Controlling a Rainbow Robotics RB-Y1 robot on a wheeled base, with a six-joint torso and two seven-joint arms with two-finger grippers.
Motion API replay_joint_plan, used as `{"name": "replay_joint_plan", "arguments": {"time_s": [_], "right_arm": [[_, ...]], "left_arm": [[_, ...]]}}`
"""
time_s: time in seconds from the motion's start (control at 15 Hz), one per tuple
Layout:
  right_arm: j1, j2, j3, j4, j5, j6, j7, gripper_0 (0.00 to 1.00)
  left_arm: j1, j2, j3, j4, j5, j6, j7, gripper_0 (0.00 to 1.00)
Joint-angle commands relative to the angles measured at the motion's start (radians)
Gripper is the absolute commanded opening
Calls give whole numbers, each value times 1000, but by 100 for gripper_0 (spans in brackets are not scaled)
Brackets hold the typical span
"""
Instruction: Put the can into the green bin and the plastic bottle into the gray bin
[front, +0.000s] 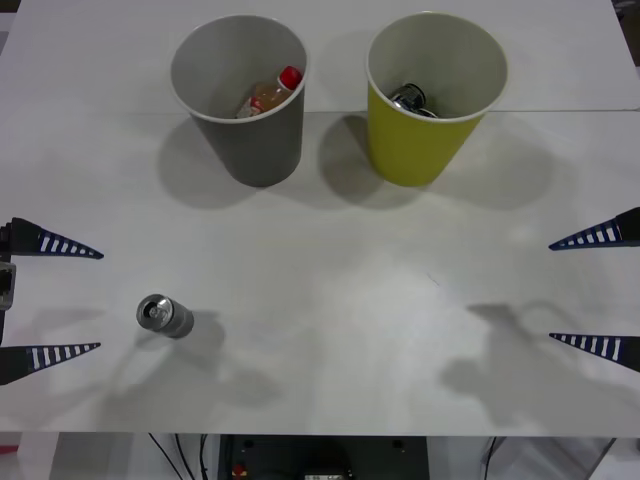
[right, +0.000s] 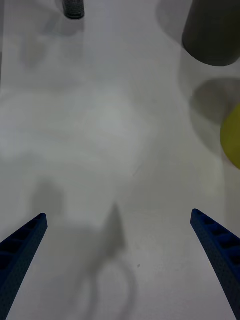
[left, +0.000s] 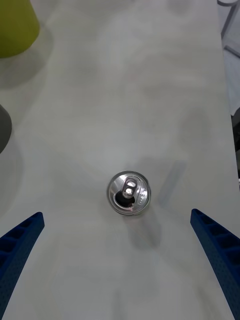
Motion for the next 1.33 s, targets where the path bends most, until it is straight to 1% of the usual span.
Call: {"name": "replay_joint_plan", "arguments": {"time_s": [0.07,0.13,0.27,0.4,0.73,0.93,1.13,1.33], "right_arm": [[0,0,0,0,0,0,0,100],[0,0,0,0,0,0,0,100],[0,0,0,0,0,0,0,100],[0,0,0,0,0,0,0,100],[0,0,0,0,0,0,0,100],[0,0,0,0,0,0,0,100],[0,0,0,0,0,0,0,100],[0,0,0,0,0,0,0,100]], "left_arm": [[-1,-4,-36,86,100,0,-66,100],[-3,-4,-54,118,136,0,-102,100],[-16,-6,-89,176,182,0,-171,100],[-47,-6,-154,258,259,0,-256,100],[-144,-6,-368,469,469,0,-486,100],[-214,-29,-479,587,580,-29,-576,100],[-268,-84,-537,701,633,-61,-648,100],[-294,-141,-548,775,643,-88,-667,100]]}}
